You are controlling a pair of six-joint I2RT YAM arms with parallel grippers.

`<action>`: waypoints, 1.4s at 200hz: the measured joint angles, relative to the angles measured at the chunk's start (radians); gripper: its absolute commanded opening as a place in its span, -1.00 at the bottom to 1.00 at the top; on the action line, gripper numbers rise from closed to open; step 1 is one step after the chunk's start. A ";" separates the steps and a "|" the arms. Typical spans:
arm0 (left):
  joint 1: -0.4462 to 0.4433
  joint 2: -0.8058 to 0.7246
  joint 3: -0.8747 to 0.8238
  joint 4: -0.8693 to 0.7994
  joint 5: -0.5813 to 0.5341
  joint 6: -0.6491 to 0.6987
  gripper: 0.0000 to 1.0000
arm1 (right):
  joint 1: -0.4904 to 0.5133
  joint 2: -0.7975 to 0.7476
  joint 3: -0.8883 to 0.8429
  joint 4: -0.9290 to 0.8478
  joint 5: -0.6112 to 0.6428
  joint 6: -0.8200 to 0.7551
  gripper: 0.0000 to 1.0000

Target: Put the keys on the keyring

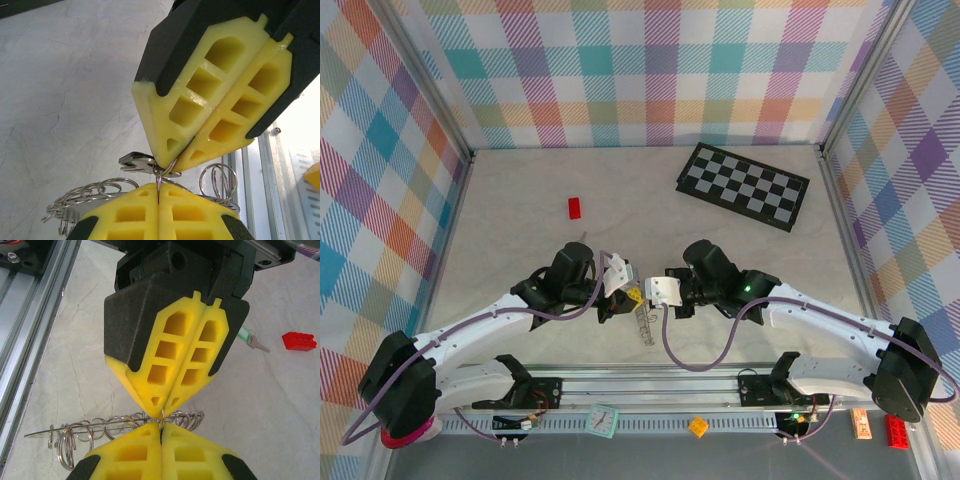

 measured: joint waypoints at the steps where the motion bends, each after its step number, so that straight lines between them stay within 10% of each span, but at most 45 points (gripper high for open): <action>1: 0.000 0.000 0.000 0.000 0.000 0.000 -1.00 | 0.000 0.000 0.000 0.000 0.000 0.000 -1.00; 280: -0.009 -0.004 -0.001 0.031 -0.118 -0.043 -1.00 | 0.088 -0.003 0.010 -0.101 0.104 -0.109 -1.00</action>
